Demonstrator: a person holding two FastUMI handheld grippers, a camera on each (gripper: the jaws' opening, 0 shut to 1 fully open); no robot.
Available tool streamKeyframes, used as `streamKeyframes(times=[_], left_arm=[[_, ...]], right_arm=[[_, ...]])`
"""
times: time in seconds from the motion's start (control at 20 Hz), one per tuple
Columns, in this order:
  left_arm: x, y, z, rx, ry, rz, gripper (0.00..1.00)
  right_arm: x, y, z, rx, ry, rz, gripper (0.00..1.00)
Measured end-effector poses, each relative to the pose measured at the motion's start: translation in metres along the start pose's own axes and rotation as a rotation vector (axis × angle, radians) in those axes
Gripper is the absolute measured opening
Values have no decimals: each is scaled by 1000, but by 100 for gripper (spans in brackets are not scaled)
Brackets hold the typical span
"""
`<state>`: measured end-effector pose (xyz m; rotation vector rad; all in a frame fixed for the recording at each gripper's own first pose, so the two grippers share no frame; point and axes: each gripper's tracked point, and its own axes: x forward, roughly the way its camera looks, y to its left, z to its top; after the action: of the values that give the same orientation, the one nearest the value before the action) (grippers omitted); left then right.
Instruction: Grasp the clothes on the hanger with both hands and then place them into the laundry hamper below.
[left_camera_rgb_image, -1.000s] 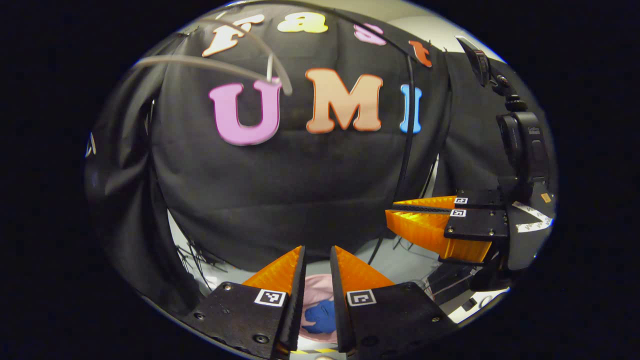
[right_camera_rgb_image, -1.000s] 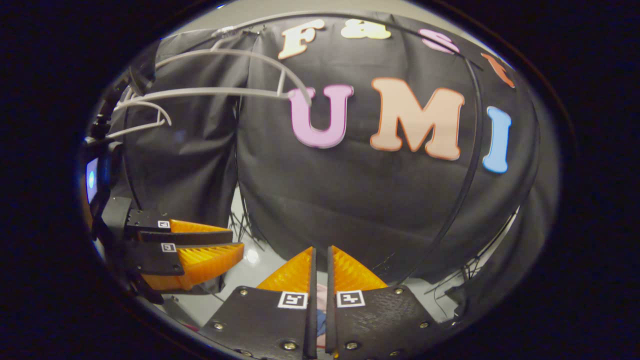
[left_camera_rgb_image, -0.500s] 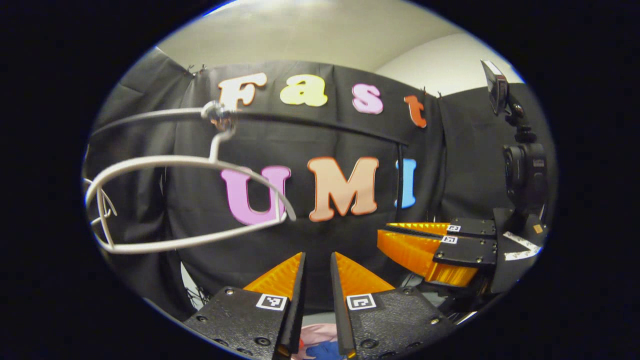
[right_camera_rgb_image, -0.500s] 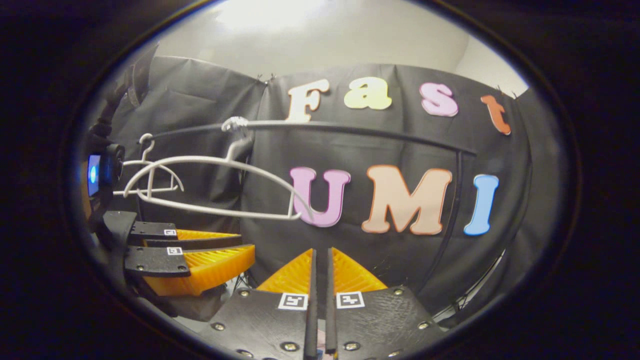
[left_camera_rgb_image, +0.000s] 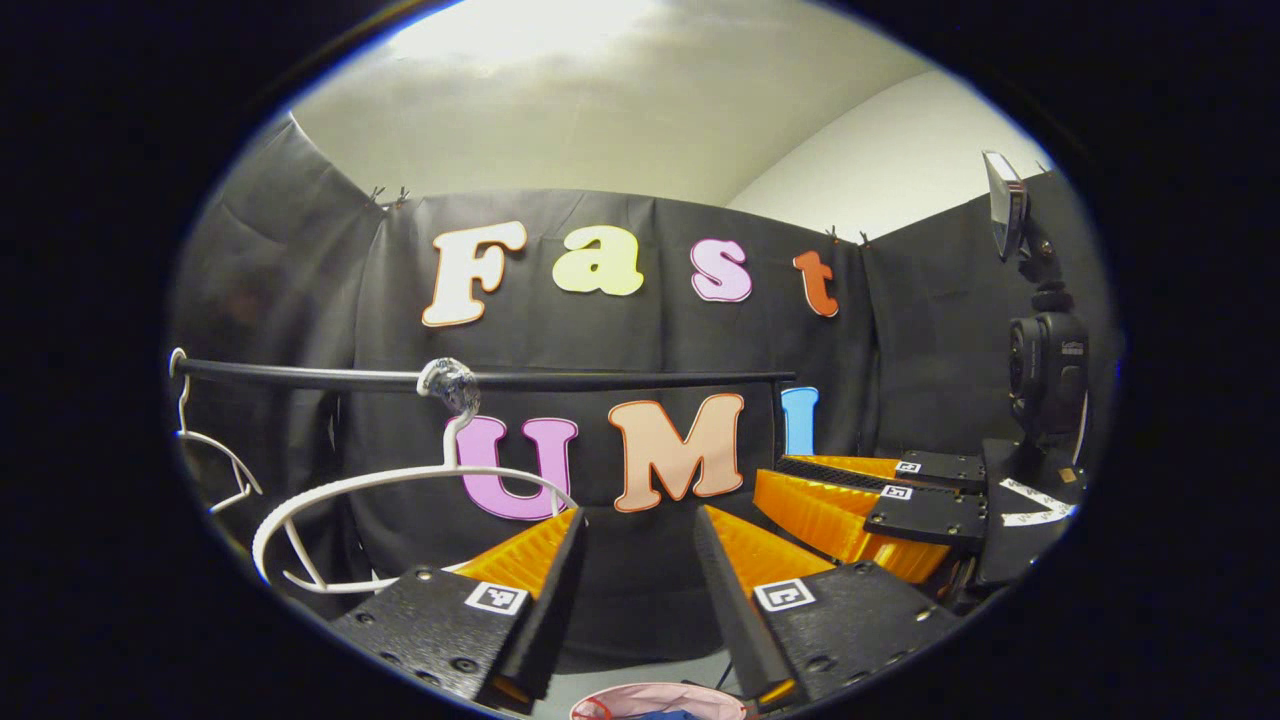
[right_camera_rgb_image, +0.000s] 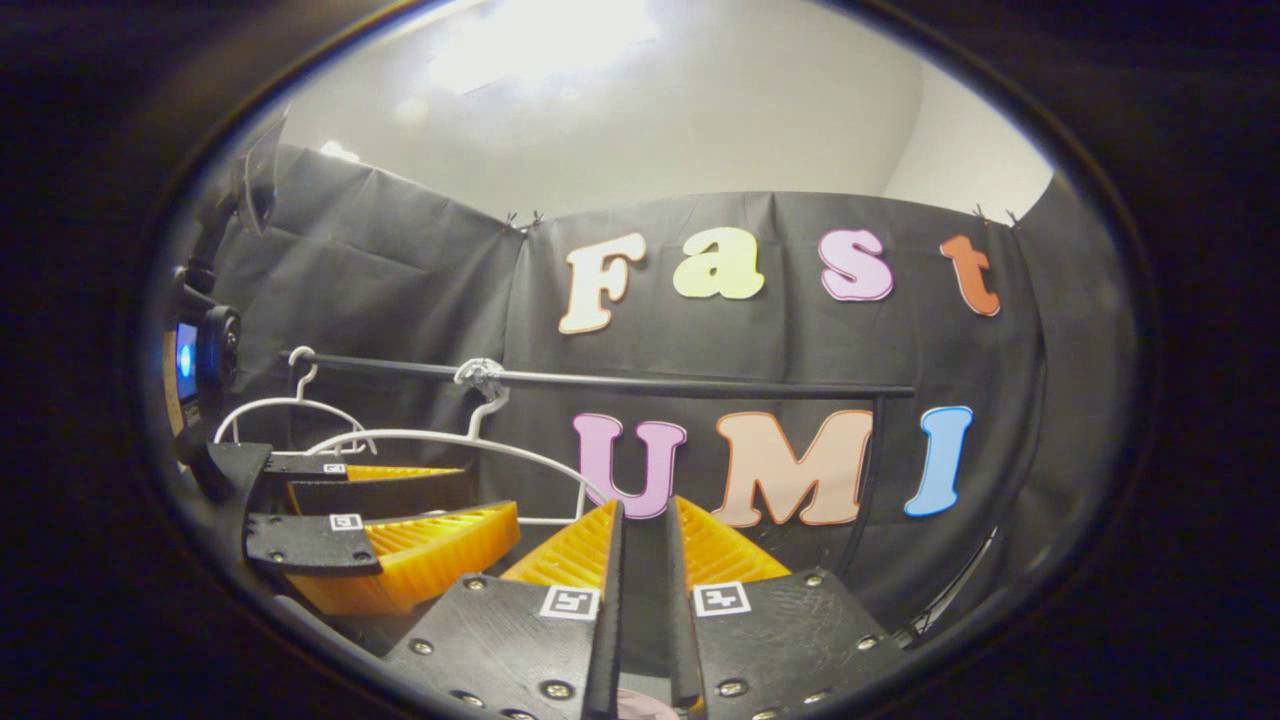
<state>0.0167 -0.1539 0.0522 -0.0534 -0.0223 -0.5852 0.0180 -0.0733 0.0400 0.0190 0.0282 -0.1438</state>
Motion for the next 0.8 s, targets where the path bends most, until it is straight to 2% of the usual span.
streamKeyframes(times=[0.05,0.15,0.2,0.3,0.45,0.8], left_arm=[[-1,1,3,-3,-7,6,82],[-1,2,5,-13,-13,13,100],[-2,3,5,-15,-17,18,99],[-2,3,6,-13,-18,28,99],[-1,0,12,3,-34,38,99],[23,-26,16,27,-49,16,99]], right_arm=[[-2,-3,3,2,-6,-6,25],[-3,-8,5,5,-14,-14,46],[-7,-10,6,6,-17,-16,46],[-11,-18,10,8,-26,-29,69],[-17,-31,15,9,-44,-54,92],[-27,-77,14,27,-61,-106,94]])
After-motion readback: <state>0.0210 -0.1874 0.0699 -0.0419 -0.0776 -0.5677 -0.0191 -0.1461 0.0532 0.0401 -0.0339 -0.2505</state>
